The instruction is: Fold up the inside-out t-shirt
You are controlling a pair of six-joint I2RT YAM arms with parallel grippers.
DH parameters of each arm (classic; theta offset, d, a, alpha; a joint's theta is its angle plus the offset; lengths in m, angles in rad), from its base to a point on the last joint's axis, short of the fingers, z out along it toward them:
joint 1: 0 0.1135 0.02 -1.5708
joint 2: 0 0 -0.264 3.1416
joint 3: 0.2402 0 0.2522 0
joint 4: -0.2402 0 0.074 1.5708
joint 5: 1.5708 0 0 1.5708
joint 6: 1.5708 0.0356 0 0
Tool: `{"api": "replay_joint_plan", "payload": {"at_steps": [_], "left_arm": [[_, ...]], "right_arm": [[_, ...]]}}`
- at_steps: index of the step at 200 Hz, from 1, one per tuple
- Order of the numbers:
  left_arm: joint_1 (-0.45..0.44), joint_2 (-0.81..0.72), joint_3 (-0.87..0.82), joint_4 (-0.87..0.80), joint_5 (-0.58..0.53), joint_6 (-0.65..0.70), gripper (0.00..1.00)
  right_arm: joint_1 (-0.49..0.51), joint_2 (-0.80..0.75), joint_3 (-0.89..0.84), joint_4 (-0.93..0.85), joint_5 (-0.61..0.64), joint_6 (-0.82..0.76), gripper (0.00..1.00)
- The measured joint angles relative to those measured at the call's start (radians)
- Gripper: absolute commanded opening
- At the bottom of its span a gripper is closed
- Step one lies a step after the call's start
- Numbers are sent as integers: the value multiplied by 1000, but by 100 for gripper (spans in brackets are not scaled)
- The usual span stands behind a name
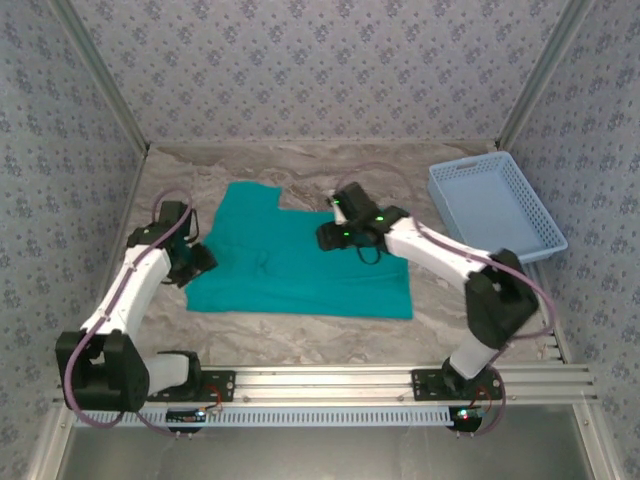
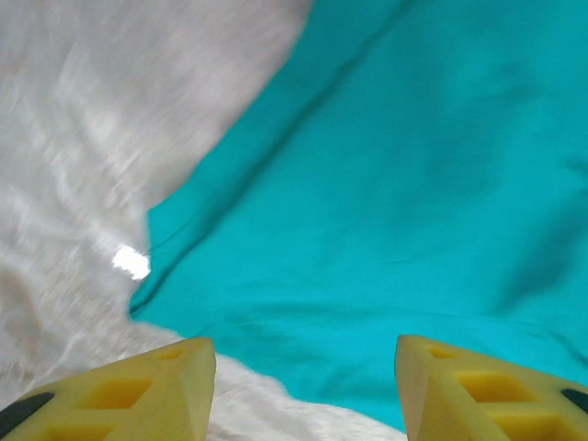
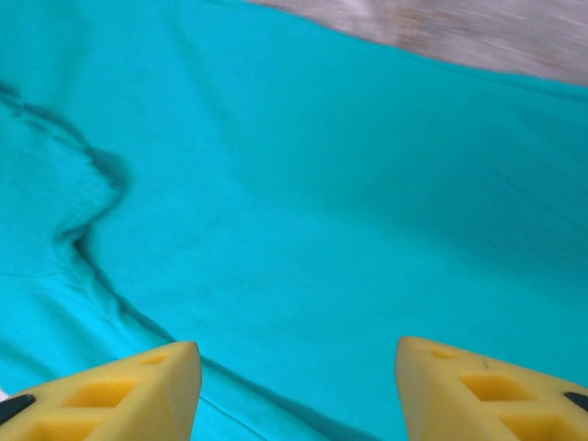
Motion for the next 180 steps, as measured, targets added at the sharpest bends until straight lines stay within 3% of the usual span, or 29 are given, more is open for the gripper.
{"api": "replay_joint_plan", "payload": {"at_steps": [22,50,89,138,180], "left_arm": [[-116,30,72,40,1,32,55],[-198,149,48,118,9,30,54],[-191,305,-46,155,-23,28,54],[-118,356,-90,203,-26,12,54],[-99,323,-108,215,10,-16,54]], "right_arm": [[-78,-133,-148,-56,22,45,51],[-78,-235,-334,-109,14,117,36],[-173,-262,-500,-111,6,188,29],[-361,-190,-481,-87,105,248,25],[-329,-195,-370,-143,138,195,32]]}}
